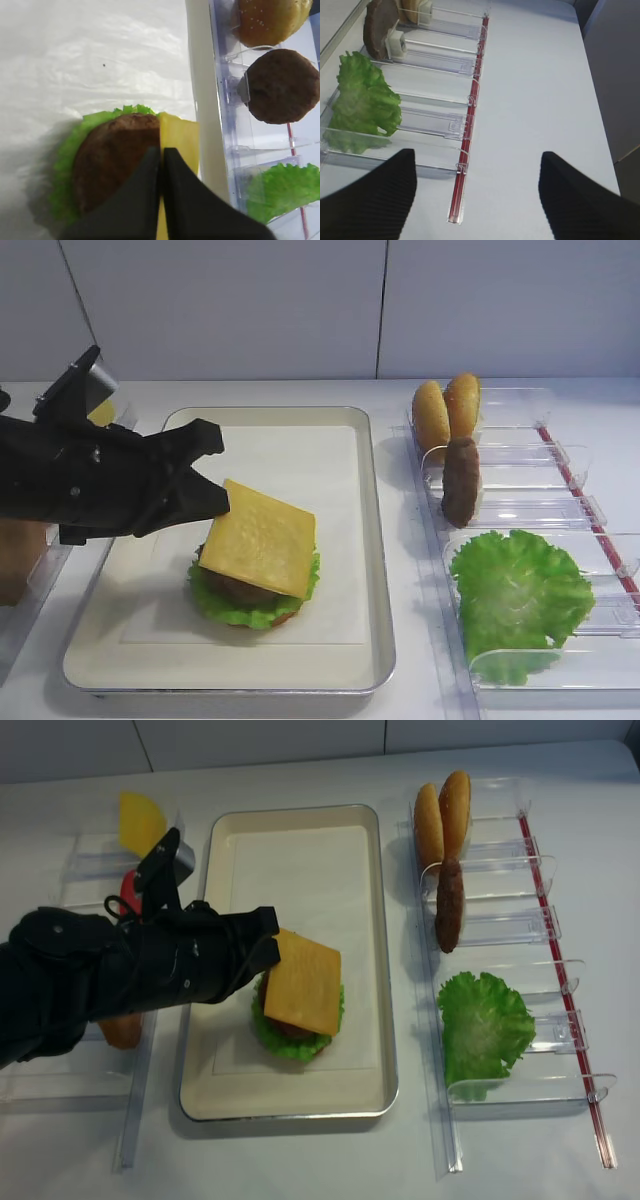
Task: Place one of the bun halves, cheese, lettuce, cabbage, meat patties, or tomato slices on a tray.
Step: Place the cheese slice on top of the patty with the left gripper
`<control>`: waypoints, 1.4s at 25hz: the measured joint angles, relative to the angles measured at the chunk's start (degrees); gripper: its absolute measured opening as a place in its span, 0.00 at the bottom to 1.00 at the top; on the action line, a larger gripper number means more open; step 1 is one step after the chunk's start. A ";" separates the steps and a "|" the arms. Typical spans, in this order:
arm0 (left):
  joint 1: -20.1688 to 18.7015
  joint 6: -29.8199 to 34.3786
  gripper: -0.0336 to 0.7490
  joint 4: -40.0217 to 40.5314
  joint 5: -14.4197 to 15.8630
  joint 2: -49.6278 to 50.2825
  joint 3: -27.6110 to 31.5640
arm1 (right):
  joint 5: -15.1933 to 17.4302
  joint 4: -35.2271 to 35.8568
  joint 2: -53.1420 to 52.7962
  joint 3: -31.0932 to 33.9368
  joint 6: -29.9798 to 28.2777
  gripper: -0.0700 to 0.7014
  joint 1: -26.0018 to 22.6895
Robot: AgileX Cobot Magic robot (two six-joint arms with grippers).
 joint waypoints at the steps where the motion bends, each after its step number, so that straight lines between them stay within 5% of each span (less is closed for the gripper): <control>1: 0.00 0.00 0.05 0.73 -0.13 0.00 0.00 | 0.00 0.00 0.00 0.00 0.00 0.77 0.00; 17: 1.62 -3.10 0.05 10.91 -1.63 0.00 0.08 | 0.00 0.00 0.00 0.00 0.00 0.77 0.00; 35: 3.91 -1.74 0.04 8.96 2.13 1.18 0.08 | 0.00 0.00 0.00 0.00 -0.11 0.77 0.00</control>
